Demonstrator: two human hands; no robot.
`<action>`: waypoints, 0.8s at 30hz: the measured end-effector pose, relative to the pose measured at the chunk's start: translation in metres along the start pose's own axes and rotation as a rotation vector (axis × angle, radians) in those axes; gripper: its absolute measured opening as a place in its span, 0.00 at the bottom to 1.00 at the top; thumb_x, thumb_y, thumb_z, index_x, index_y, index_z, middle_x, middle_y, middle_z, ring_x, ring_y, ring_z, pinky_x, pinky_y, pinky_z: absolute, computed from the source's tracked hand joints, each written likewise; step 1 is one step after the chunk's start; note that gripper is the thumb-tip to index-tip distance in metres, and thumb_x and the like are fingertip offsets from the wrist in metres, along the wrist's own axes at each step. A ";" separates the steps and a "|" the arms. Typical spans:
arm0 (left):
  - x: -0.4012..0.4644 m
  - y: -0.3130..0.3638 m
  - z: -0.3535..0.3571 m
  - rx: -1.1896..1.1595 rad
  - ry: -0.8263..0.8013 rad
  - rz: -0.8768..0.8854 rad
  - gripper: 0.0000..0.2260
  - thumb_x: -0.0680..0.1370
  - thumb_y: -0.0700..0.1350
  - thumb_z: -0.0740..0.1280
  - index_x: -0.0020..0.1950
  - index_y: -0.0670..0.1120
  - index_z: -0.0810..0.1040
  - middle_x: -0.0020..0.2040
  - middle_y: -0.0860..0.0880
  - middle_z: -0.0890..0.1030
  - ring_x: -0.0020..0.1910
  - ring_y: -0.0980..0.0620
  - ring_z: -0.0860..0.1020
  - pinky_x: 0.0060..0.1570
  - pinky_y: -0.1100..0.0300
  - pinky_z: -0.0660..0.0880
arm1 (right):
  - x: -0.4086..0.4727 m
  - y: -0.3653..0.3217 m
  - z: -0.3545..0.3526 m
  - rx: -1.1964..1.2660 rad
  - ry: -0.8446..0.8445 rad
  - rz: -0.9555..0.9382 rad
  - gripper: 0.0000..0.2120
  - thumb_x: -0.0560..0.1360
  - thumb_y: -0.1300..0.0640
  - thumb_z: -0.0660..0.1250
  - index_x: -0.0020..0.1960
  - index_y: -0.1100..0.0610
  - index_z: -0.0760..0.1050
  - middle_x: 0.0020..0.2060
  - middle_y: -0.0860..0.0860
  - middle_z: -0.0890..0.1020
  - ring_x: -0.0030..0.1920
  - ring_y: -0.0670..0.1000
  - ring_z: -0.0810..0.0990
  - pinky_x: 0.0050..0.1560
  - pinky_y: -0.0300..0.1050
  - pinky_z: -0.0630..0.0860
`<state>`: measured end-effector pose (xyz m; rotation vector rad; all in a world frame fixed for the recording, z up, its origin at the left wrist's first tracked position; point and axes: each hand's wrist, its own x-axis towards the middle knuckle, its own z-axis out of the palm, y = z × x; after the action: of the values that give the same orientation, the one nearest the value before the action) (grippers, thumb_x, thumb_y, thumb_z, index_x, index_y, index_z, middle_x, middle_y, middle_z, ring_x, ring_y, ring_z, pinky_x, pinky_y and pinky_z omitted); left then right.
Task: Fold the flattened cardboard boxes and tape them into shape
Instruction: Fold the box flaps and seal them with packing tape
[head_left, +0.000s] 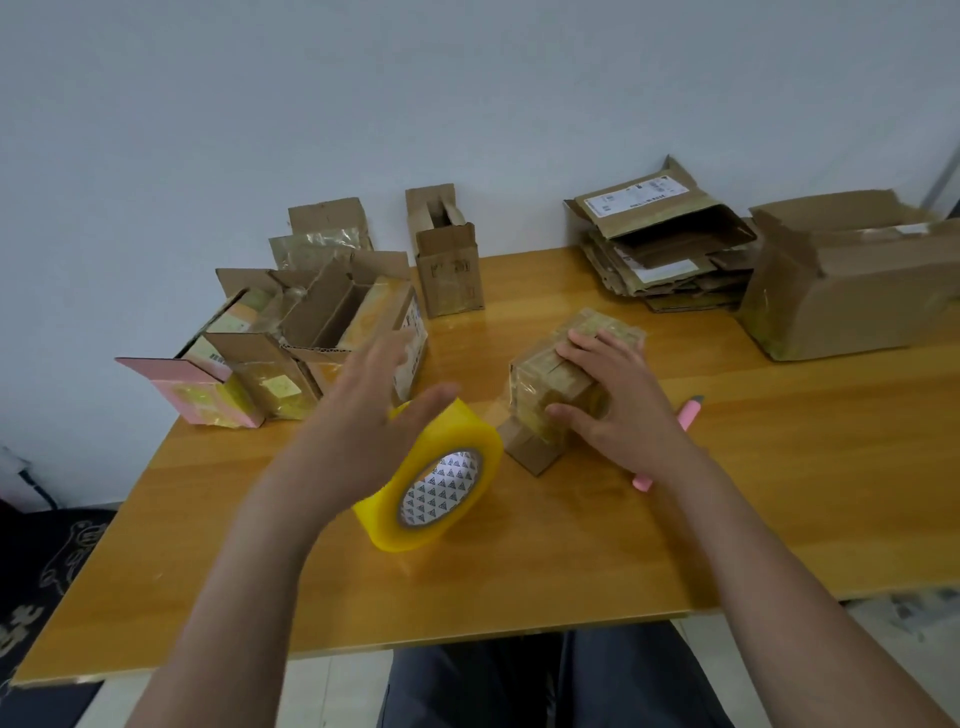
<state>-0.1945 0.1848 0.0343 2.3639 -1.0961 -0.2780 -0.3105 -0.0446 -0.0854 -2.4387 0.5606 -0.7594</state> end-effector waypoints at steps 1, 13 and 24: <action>0.016 0.007 0.005 0.039 -0.019 0.061 0.29 0.78 0.61 0.58 0.77 0.51 0.60 0.74 0.51 0.66 0.72 0.51 0.66 0.67 0.54 0.65 | 0.000 0.000 0.000 0.004 0.002 0.002 0.32 0.71 0.41 0.71 0.73 0.48 0.68 0.75 0.43 0.65 0.77 0.49 0.54 0.78 0.56 0.40; 0.102 0.025 0.049 0.269 -0.421 -0.025 0.22 0.75 0.50 0.73 0.67 0.43 0.76 0.62 0.46 0.78 0.60 0.47 0.76 0.58 0.55 0.72 | 0.007 0.006 0.007 -0.014 0.067 0.011 0.31 0.72 0.44 0.72 0.72 0.50 0.70 0.74 0.45 0.67 0.76 0.51 0.56 0.75 0.65 0.51; 0.094 0.009 0.037 0.075 -0.366 -0.082 0.19 0.75 0.49 0.73 0.64 0.47 0.76 0.62 0.48 0.78 0.62 0.48 0.75 0.65 0.49 0.71 | 0.013 -0.005 0.005 -0.001 0.074 0.096 0.35 0.70 0.28 0.59 0.70 0.48 0.72 0.73 0.42 0.69 0.76 0.47 0.57 0.77 0.58 0.52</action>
<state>-0.1533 0.0958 0.0108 2.4902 -1.1891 -0.7348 -0.2970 -0.0457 -0.0808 -2.3732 0.7014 -0.8121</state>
